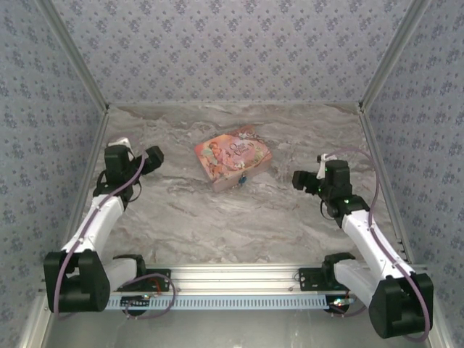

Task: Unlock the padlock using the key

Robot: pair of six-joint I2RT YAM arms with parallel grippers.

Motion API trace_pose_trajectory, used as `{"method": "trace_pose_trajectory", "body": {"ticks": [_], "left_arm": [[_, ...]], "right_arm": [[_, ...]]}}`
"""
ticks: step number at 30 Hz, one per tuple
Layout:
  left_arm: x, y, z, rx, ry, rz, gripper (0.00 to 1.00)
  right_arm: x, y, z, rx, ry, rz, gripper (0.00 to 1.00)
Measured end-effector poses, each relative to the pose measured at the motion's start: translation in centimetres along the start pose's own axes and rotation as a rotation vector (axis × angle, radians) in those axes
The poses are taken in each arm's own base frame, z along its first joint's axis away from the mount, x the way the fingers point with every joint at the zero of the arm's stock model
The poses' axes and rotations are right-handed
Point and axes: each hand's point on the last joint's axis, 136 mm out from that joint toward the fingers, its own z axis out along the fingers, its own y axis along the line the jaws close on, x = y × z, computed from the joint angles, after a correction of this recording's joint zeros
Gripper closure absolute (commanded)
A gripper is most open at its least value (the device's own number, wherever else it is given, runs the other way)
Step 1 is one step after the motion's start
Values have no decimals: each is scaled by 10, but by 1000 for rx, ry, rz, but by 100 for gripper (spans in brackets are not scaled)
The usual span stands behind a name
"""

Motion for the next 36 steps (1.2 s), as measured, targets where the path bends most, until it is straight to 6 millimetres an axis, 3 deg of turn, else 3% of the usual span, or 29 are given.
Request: {"method": "trace_pose_trajectory", "body": {"ticks": [7, 11, 15, 23, 36], "left_arm": [[62, -58, -7, 186, 170, -38, 0], [78, -75, -7, 225, 214, -16, 1], [85, -80, -3, 226, 236, -12, 1], [82, -80, -2, 219, 217, -16, 1], [78, -78, -5, 203, 199, -14, 1]], "right_arm": [[71, -2, 12, 88, 372, 45, 39], [92, -11, 17, 152, 522, 34, 48], [94, -11, 24, 170, 594, 15, 55], [91, -11, 41, 184, 659, -14, 61], [114, -12, 57, 219, 783, -70, 75]]}}
